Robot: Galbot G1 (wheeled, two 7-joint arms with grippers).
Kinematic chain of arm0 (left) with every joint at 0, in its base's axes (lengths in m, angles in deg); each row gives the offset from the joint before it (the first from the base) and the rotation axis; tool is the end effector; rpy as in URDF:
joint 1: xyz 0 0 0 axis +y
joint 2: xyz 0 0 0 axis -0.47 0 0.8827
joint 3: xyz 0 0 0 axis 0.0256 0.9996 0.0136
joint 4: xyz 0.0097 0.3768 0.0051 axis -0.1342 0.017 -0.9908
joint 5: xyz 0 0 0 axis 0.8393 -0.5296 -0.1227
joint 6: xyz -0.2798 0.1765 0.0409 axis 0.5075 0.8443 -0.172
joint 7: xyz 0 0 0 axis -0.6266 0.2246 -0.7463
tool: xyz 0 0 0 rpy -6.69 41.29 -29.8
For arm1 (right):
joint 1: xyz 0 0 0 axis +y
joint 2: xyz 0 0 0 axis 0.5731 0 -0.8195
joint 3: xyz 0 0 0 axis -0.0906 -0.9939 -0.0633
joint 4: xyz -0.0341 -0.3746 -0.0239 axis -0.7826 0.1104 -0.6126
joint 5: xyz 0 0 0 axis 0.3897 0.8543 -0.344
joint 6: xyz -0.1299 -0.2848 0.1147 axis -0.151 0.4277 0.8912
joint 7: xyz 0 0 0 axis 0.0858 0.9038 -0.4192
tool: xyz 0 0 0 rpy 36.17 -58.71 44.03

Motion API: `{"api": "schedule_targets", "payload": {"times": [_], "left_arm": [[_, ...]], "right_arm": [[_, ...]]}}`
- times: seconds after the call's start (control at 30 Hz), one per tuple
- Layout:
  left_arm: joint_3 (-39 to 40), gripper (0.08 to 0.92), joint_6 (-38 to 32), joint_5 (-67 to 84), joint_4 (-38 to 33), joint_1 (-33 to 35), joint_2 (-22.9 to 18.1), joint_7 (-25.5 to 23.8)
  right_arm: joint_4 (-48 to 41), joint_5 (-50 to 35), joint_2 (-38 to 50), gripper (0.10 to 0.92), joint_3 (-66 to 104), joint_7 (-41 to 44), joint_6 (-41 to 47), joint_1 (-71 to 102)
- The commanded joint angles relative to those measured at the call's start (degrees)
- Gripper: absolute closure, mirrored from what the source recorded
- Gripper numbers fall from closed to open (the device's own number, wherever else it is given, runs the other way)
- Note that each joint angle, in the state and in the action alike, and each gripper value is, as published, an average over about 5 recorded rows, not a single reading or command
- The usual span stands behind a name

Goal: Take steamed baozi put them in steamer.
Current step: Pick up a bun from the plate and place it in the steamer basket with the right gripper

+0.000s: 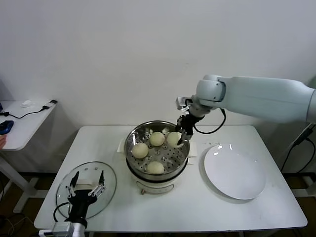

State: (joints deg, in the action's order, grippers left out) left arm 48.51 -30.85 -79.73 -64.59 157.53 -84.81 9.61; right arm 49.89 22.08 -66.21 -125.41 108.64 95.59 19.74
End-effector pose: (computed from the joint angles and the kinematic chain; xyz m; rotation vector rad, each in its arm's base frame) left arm 0.0922 0.0393 -0.3206 0.1286 -2.9989 -0.0728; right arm 0.5421 0.0225 -0.0346 1.4485 -1.4349 1.2948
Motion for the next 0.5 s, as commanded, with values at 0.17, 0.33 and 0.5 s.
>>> {"api": "schedule_targets", "payload": {"times": [0.17,0.33,0.5], "left_arm": [[0.04,0.177,0.05,0.00,0.24,0.02,0.19,-0.02],[-0.06,0.177,0.03,0.01,0.19,0.06,0.19,-0.03],[-0.28,0.177,-0.04,0.07,0.09,0.13,0.16,0.00]], "right_arm": [[0.15,3.55,-2.30,0.440,0.66,-6.19,3.51,7.13],[-0.29,4.56,-2.09,0.440,2.07,-7.00,3.87,8.41],[-0.32,4.48,-1.67,0.438,2.45,-6.30,2.41,8.44]]}}
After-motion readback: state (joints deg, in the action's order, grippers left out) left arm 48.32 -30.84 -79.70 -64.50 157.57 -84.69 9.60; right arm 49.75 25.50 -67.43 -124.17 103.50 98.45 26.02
